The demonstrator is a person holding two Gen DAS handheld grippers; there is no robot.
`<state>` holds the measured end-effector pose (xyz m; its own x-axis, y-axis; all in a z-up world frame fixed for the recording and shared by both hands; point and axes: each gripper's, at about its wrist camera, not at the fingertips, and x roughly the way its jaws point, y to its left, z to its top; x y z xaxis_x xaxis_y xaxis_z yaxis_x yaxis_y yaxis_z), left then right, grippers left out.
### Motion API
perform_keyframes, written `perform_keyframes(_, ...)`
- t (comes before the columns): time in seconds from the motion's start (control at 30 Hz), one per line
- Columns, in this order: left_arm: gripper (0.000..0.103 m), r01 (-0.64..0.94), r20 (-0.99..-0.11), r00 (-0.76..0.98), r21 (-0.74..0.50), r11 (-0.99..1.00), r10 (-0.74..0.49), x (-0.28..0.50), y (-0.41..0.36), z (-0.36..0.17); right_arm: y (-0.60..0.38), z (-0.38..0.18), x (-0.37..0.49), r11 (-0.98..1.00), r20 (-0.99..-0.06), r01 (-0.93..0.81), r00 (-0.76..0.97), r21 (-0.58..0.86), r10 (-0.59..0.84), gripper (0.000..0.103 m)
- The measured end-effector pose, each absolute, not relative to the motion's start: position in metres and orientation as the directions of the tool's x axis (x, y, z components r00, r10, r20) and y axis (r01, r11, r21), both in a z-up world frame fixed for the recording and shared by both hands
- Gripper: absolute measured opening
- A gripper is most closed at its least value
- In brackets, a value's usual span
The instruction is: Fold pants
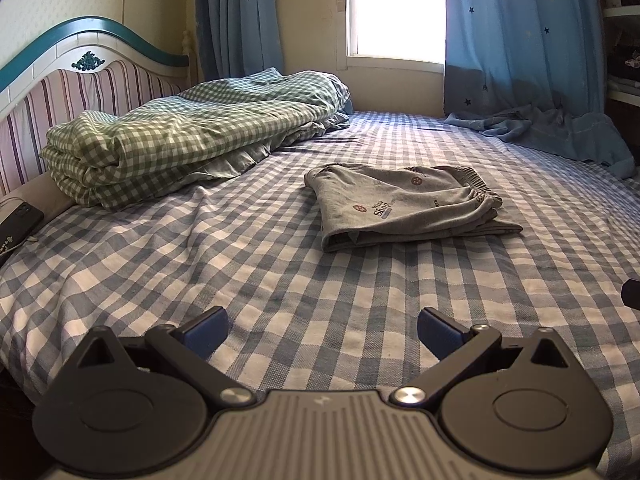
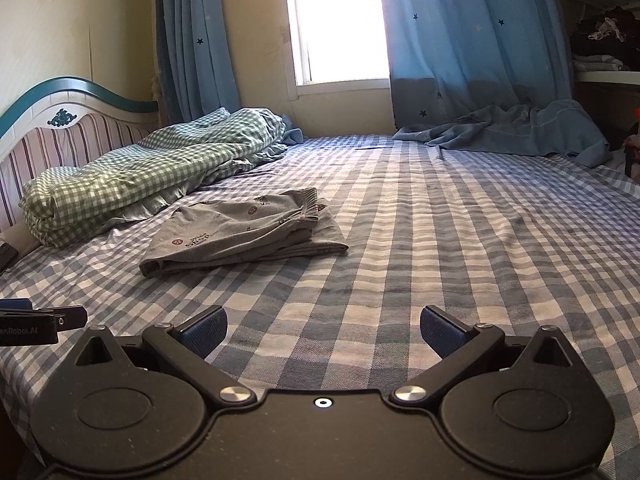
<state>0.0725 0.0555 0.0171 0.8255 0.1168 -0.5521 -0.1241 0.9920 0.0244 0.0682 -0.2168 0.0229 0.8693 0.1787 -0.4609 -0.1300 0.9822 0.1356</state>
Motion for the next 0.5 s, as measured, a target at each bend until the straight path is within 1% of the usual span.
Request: perform_keyframes(0.5, 0.103, -0.112, -0.553, 0.826, 0.022, 0.994, 0.105, 0.0729, 0.0549, 0.017, -0.2178, 0.021, 0.0707, 0.982, -0.468, -0.126, 0.866, 0.138, 0.177, 0.102)
